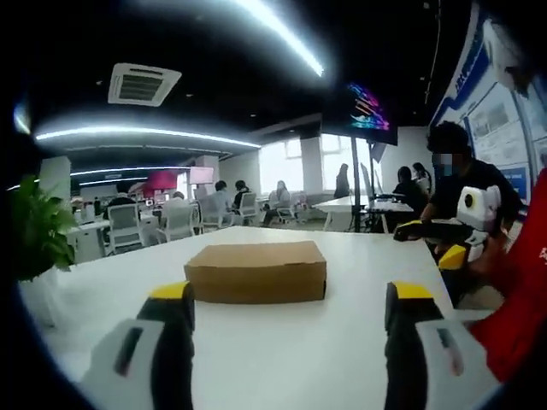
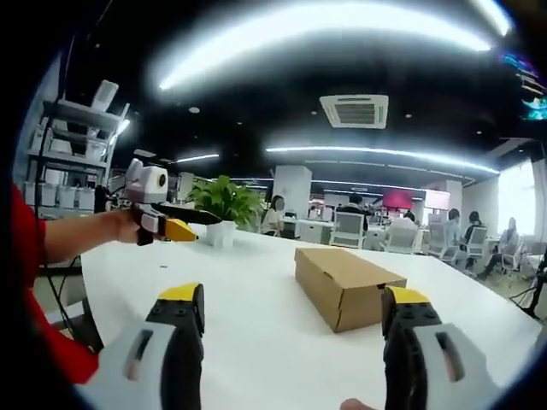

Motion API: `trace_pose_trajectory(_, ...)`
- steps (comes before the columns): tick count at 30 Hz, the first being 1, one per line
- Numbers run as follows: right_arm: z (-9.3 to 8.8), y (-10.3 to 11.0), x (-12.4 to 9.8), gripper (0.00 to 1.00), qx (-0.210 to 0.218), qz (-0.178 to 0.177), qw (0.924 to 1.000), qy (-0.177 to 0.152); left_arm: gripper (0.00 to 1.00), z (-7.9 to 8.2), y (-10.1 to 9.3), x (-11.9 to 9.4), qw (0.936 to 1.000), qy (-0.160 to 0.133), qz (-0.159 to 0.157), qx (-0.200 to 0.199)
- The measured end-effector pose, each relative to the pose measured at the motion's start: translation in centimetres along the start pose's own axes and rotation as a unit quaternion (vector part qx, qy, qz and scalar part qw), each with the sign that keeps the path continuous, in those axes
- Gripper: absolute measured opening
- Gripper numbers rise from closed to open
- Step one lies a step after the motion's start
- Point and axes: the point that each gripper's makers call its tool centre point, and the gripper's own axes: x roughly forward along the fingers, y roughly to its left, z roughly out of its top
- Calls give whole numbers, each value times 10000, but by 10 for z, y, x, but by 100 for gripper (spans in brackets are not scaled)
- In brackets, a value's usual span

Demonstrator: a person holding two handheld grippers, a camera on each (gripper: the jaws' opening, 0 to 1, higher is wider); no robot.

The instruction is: Operate the shoe box by opening the lid, removing the specified soft item, and placing it in the target area until the item is outside and the box remains undamaged.

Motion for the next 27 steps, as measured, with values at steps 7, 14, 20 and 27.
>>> trace_pose_trajectory(7,8,0,5,89,-11,34,9999,-143,89,-10,36,-1,9995,-49,-89,-288)
trace_pose_trajectory(14,11,0,7,77,-123,18,9997,-186,86,-7,47,5,9998,-37,1,-197)
trace_pose_trajectory(20,7,-7,11,75,-36,-73,9999,-110,85,-8,53,13,9999,7,-1,-100)
trace_pose_trajectory(27,5,-7,17,91,88,-84,9999,-79,85,-12,53,26,9998,-8,-129,-126)
